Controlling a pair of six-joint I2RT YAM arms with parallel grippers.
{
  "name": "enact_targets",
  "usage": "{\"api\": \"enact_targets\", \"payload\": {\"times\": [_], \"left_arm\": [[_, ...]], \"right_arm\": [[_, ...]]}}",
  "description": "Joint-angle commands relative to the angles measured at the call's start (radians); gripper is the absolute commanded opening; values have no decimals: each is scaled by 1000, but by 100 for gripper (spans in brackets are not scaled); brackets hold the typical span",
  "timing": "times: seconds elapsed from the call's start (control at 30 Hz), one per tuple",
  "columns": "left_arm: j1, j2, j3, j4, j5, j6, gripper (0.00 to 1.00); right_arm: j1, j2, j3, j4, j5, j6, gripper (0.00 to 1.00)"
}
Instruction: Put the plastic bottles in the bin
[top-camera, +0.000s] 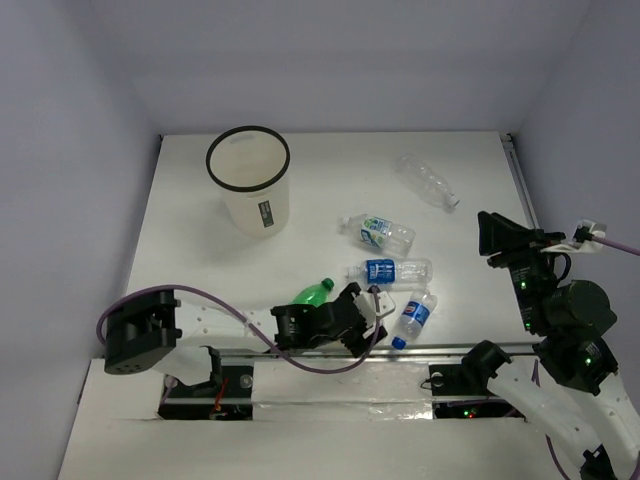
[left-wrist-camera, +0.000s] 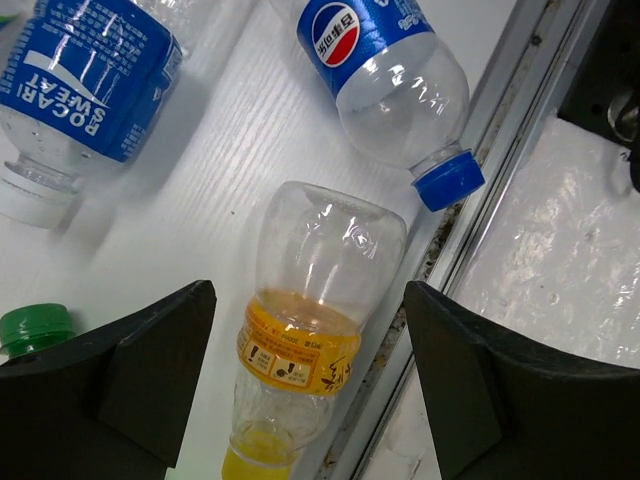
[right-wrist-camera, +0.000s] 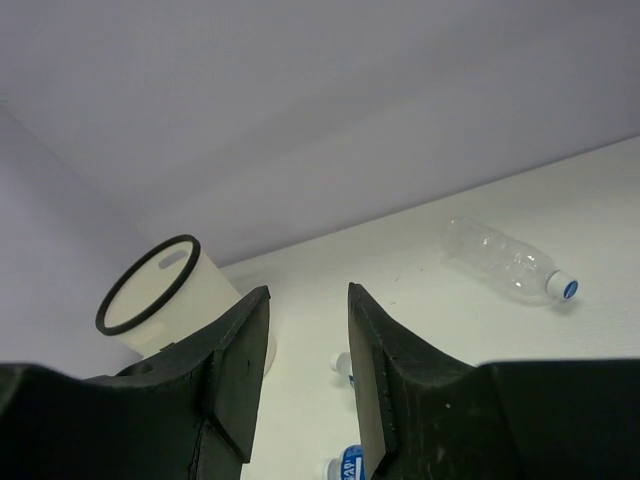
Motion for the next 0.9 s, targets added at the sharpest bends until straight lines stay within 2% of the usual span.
{"api": "enact_targets", "payload": {"times": [0.0, 0.27, 0.37, 0.47, 0.5, 0.63, 0.7, 0.8, 0.87], "left_arm": [[-6, 41, 50, 54, -2, 38, 74], [-6, 175, 77, 77, 2, 50, 72], [-6, 196, 83, 80, -10, 50, 65], [-6, 187, 76, 83, -19, 49, 54], [-6, 172, 70, 85, -21, 47, 47], [-6, 128, 57, 85, -51, 41, 41], [-6, 94, 54, 85, -74, 39, 39], [-6, 27, 62, 66, -103, 24, 35], [6, -21, 59, 68, -104, 15, 34]], "right_arm": [[2, 1, -10, 1, -14, 5, 43], [2, 17, -27, 10, -31, 16, 43], [2, 26, -36, 13, -40, 25, 43], [2, 33, -48, 20, -48, 31, 43], [2, 38, -54, 23, -51, 34, 44], [2, 70, -85, 40, -60, 47, 47], [2, 116, -106, 69, -94, 50, 44], [2, 229, -113, 78, -131, 53, 27], [2, 292, -85, 75, -170, 36, 25]]}}
